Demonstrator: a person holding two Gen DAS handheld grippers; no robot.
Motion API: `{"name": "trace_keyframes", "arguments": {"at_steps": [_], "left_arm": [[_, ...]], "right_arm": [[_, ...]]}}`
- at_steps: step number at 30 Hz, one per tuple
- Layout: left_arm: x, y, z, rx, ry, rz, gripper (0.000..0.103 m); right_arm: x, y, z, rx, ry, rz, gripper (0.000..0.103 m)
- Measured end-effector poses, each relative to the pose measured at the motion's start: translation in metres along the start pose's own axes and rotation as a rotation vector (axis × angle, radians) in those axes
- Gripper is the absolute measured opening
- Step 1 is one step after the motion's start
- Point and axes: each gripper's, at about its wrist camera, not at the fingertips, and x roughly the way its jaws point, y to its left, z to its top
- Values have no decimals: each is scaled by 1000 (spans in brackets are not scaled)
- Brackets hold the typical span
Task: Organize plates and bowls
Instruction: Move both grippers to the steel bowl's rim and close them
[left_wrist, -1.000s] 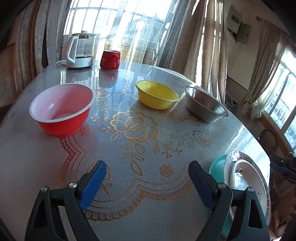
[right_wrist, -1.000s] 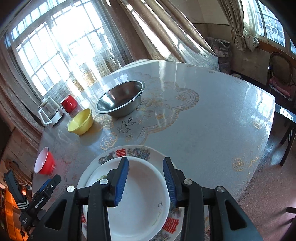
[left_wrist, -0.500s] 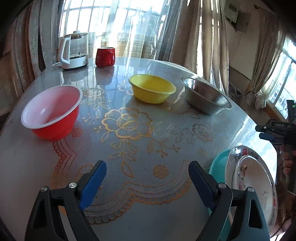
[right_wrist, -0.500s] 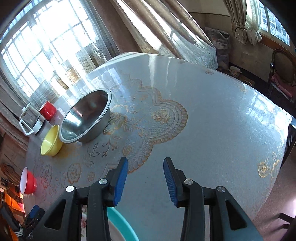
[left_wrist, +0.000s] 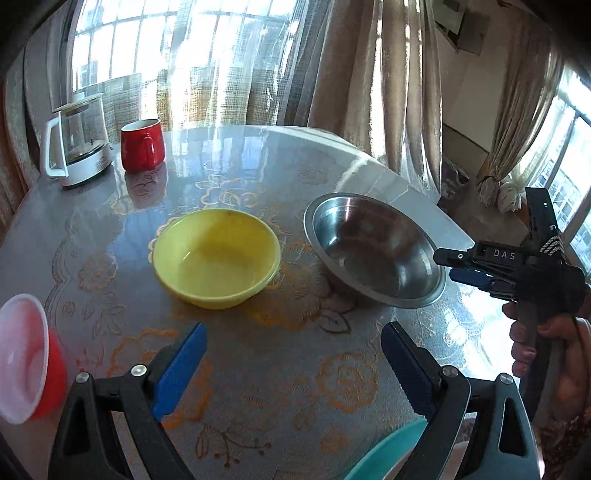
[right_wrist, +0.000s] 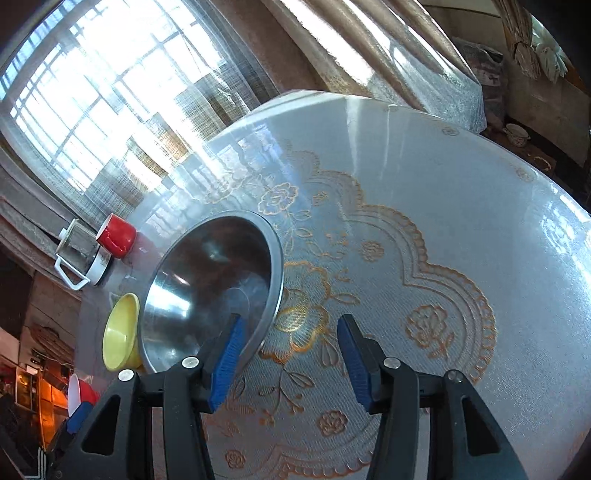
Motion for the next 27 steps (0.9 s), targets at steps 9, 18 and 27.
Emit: {"name": "trace_keyframes", "arguments": {"at_steps": [9,18,27], "left_arm": [[52,-18,24,-56,102,-41,96],[74,-41,30,9,128,-50,94],[85,-49,37,7,153,-70,85]], "right_arm": [[42,6,6,-44,66,12,39],[39,-3,-8,-68,72,93,24],[32,-5,-22,-87,77,94,23]]}}
